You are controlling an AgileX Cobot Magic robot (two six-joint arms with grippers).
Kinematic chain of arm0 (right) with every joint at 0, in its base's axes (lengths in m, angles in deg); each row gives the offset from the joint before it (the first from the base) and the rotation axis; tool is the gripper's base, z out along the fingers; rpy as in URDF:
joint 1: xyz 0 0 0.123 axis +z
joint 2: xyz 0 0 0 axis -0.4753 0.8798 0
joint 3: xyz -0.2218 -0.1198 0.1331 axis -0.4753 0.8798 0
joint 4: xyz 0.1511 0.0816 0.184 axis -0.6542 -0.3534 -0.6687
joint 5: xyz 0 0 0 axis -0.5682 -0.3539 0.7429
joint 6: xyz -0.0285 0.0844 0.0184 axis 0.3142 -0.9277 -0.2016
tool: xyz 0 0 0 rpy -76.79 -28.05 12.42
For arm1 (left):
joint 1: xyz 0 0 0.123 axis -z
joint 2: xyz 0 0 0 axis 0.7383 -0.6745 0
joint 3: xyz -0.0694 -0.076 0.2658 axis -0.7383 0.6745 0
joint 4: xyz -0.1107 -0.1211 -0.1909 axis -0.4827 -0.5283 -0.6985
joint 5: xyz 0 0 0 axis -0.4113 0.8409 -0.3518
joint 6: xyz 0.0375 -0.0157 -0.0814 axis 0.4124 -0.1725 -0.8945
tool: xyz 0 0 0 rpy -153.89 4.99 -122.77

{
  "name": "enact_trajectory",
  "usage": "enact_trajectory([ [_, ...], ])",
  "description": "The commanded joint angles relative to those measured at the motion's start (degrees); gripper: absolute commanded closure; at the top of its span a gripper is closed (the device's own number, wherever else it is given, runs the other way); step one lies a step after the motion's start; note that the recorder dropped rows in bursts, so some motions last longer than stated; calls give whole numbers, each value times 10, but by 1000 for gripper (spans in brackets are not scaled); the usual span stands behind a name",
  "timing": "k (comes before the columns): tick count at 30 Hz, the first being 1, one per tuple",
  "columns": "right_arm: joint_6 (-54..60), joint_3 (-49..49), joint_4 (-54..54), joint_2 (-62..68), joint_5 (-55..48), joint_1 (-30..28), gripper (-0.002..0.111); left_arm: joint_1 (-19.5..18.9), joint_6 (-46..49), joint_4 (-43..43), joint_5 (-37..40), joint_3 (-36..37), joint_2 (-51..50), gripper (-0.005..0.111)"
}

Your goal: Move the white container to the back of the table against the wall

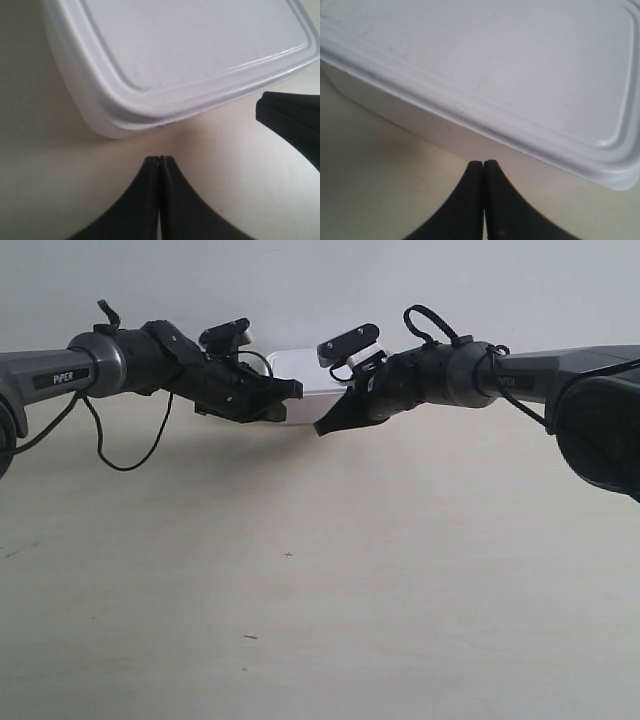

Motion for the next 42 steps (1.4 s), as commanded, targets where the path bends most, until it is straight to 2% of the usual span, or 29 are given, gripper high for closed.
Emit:
enact_trajectory([
  [1, 2, -4, 7, -5, -7, -3, 108, -2, 4, 12, 6, 22, 34, 107],
  [9, 13, 9, 30, -23, -64, -3, 108, -6, 4, 22, -26, 131, 98, 107],
  [18, 13, 162, 47, -133, -23, -3, 108, -6, 19, 22, -106, 317, 232, 107],
  [19, 9, 211, 45, -177, -1, -3, 108, -6, 19, 16, -137, 374, 279, 107],
  [22, -4, 297, 16, -254, 30, -3, 108, -4, 19, 0, -187, 457, 361, 107],
  [25, -4, 406, -16, -362, 52, -2, 108, 0, 19, -98, -213, 544, 447, 107],
  [26, -4, 425, -16, -384, 52, -2, 108, 5, 19, -106, -219, 560, 463, 107],
  [31, -4, 547, -58, -560, 55, -2, 108, 58, 20, -107, -269, 695, 595, 107],
  [35, -4, 618, -91, -688, 43, -2, 108, 85, 19, -107, -273, 792, 702, 107],
  [42, -9, 698, -92, -849, 8, -2, 108, 90, 19, -107, -260, 909, 865, 107],
])
